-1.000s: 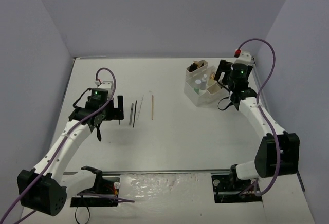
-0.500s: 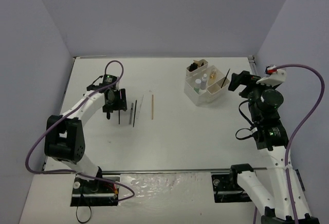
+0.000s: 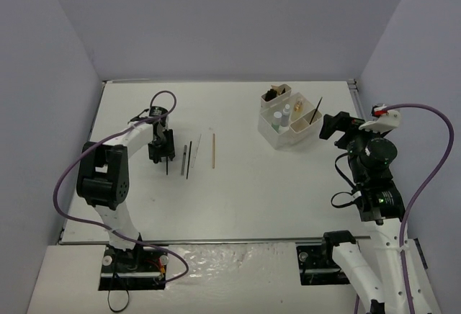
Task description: Organize the makeup
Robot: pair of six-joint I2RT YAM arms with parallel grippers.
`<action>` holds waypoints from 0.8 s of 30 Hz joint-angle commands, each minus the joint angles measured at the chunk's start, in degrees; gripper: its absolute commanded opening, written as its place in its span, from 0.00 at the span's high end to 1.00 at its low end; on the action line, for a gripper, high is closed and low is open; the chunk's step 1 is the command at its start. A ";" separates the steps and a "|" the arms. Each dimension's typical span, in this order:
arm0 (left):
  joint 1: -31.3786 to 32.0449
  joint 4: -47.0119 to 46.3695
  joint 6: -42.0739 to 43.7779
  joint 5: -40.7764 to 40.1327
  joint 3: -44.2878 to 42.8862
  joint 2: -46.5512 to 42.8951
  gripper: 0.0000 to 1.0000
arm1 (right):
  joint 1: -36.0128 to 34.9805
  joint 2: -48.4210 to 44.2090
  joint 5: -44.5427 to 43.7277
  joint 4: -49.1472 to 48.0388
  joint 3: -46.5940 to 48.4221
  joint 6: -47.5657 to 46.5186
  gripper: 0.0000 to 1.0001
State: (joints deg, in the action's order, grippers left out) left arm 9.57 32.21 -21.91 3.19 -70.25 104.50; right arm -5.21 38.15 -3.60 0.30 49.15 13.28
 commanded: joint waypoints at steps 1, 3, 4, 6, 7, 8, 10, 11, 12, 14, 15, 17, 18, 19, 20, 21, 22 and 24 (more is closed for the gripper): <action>-0.87 -1.12 -0.26 -1.41 -2.94 0.24 0.62 | 0.29 0.47 1.28 -4.10 -0.33 0.37 0.00; -0.85 -1.21 -0.62 -1.10 -2.66 1.09 0.62 | 0.28 0.57 1.44 -4.20 -0.51 0.48 0.00; -0.81 -1.29 -0.99 -0.85 -2.54 1.51 0.63 | 0.24 0.69 1.57 -4.33 -0.67 0.64 0.00; -0.65 -1.41 -1.35 -0.72 -2.11 1.86 0.66 | 0.20 0.80 1.79 -4.48 -0.94 0.81 0.00; -0.43 -1.69 -1.62 -1.08 -1.77 1.96 0.69 | 0.20 0.83 1.97 -4.72 -1.15 0.96 0.00; -0.22 -1.96 -1.90 -1.45 -1.43 2.05 0.72 | 0.20 0.86 2.16 -4.97 -1.37 1.11 0.00; 0.19 -2.10 -2.17 -2.18 -1.08 2.59 0.78 | 0.25 0.88 2.63 -5.17 -1.55 1.30 0.00; 0.38 -2.07 -2.24 -2.54 -0.98 2.95 0.81 | 0.28 0.88 2.90 -5.21 -1.59 1.37 0.00; 0.82 -2.15 -2.29 -2.66 -0.91 3.26 0.84 | 0.26 0.88 2.98 -5.25 -1.57 1.39 0.00; 2.01 -2.47 -2.38 -3.73 -0.78 3.78 0.90 | 0.20 0.84 3.06 -5.34 -1.58 1.39 0.00; 2.68 -2.66 -2.43 -5.09 -0.69 4.02 0.94 | 0.20 0.79 3.15 -5.39 -1.68 1.39 0.00; 3.59 -2.73 -2.67 -5.71 -0.52 4.32 0.99 | 0.26 0.79 5.16 -5.52 -1.84 1.46 0.00; 3.95 -2.69 -2.91 -5.67 -0.45 4.42 0.99 | 0.22 0.79 5.63 -5.55 -1.91 1.53 0.00; 4.14 -2.80 -3.08 -5.67 -0.29 4.20 1.00 | 0.20 0.88 6.47 -5.57 -1.86 1.55 0.00; 4.14 -3.07 -3.16 -5.71 -0.02 3.63 1.00 | 0.20 1.07 7.70 -5.57 -1.67 1.51 0.00; 4.16 -3.34 -3.22 -5.74 0.23 2.80 1.00 | 0.20 1.28 9.22 -5.57 -1.46 1.45 0.00; 4.27 -3.58 -3.17 -5.74 0.40 1.07 1.00 | 0.20 1.55 11.72 -5.58 -1.19 1.31 0.00; 4.77 -4.00 -2.43 -5.75 0.73 -1.46 1.00 | 0.20 2.30 14.99 -5.66 -0.37 1.40 0.00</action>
State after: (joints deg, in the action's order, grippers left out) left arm 13.33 29.71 -23.53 -2.76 -70.67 106.51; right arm -5.21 38.53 3.17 0.16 47.24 14.33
